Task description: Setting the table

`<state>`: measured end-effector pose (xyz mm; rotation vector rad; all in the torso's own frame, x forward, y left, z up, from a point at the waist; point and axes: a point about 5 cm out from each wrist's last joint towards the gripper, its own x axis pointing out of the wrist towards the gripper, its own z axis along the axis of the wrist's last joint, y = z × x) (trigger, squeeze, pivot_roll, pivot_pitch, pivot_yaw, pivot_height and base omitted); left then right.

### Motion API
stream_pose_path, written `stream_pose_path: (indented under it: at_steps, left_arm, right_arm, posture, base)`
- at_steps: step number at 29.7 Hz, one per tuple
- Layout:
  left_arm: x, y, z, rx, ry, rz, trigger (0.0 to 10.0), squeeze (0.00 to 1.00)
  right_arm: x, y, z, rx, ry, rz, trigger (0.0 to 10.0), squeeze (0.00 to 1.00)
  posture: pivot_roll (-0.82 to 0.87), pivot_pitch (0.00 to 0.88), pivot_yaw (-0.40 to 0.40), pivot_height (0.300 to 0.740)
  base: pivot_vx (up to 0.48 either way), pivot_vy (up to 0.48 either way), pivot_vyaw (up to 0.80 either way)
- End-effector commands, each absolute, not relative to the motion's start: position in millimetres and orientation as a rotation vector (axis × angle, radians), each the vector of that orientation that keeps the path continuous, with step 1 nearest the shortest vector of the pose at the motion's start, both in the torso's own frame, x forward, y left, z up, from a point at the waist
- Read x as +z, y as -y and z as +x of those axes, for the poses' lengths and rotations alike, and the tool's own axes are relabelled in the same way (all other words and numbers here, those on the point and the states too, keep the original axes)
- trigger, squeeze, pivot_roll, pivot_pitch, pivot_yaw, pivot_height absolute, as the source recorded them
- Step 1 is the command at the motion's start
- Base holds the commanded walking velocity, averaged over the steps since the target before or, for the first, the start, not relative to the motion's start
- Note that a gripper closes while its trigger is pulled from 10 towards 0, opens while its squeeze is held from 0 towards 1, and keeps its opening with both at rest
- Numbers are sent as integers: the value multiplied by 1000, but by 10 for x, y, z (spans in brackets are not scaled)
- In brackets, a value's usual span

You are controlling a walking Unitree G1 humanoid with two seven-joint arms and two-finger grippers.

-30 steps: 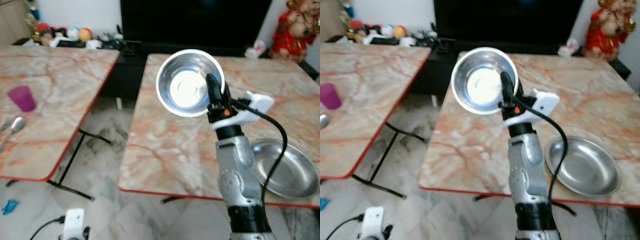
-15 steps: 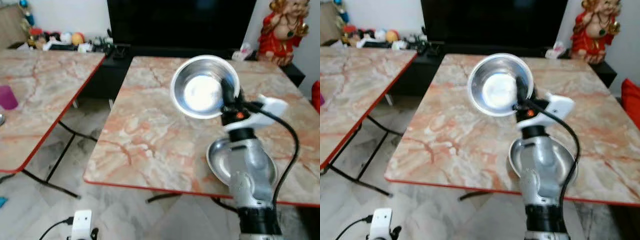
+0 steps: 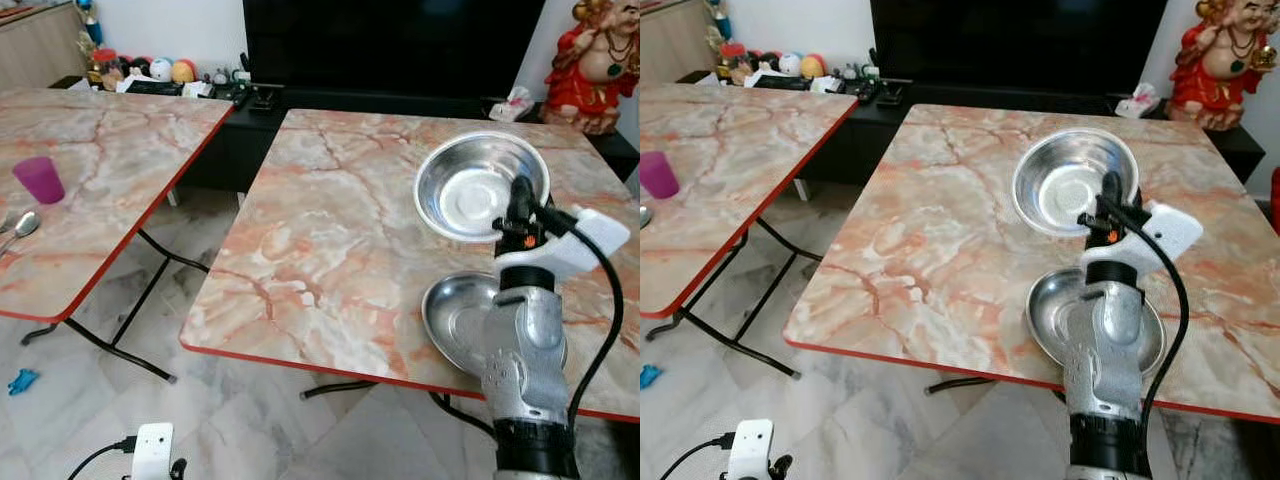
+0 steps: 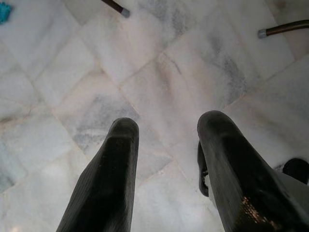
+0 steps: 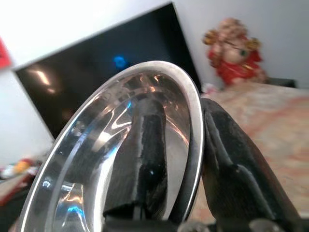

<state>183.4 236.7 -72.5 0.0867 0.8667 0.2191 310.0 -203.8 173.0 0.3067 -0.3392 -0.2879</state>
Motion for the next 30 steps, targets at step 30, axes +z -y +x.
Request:
stream_pose_path:
  at_steps: [30]
  left_arm:
    - [-734,-2339,1845,192,-890,93,10000,0]
  right_arm:
    - [1689,2733,2934,-210,-25,458,10000,0]
  posture:
    - [-15,2,0,740]
  base:
    - [0,0,0]
